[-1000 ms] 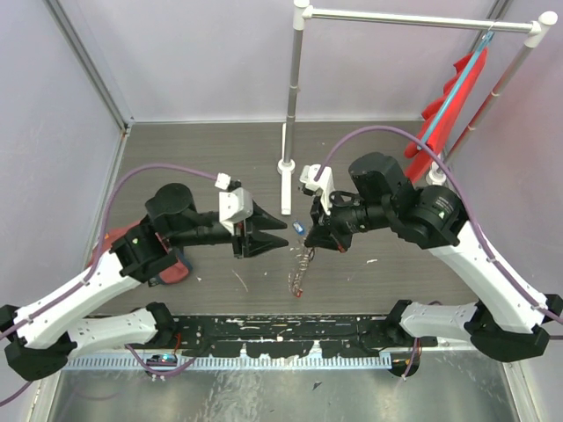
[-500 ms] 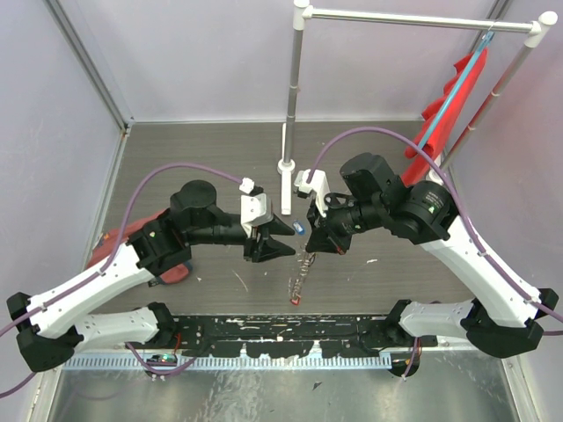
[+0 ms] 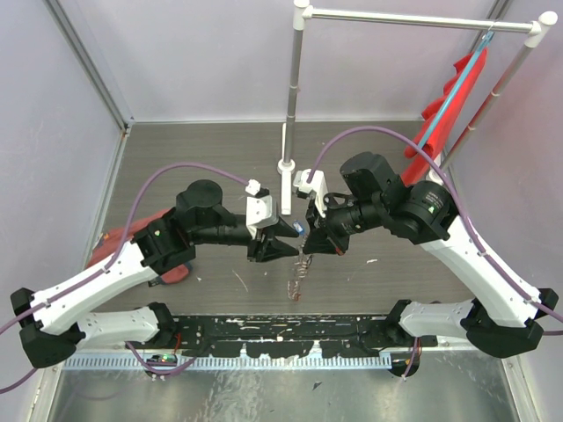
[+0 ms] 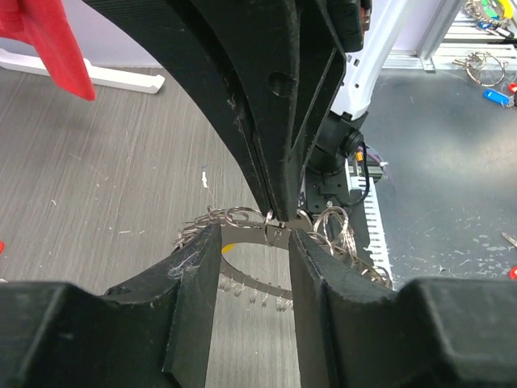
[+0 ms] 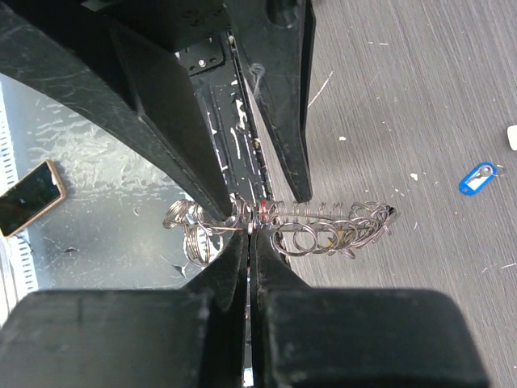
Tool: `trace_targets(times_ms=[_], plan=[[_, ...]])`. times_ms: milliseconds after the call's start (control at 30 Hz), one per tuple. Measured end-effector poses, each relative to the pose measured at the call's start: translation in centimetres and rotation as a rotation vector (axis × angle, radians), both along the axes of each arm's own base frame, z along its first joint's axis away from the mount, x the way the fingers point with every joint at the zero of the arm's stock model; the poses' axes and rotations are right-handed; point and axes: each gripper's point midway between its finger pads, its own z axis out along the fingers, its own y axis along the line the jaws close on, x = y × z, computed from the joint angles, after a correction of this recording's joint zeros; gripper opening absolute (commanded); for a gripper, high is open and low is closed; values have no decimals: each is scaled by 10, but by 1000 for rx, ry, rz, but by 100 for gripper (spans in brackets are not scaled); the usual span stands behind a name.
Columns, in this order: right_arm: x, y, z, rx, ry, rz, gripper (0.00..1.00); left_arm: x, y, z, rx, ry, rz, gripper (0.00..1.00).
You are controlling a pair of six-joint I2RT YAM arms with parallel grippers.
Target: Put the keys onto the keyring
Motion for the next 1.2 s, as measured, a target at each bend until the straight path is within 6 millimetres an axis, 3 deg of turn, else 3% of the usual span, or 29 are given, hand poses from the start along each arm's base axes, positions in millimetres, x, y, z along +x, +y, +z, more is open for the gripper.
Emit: trace_targets(times_ms=[633,767,933,1200], plan=[[-4,3,2,23,1,40,1,-3,-5,-1,8,2,-19,18],[-4,3,1,24,-1,39,1,-5,-5,-2,11,6,-25,1],[-4,3,2,32,-8,38,1,-6,-5,-3,11,2,-30,0],[0,3,9,79,-60,13,29,-3,-3,4,-8,-8,0,0]])
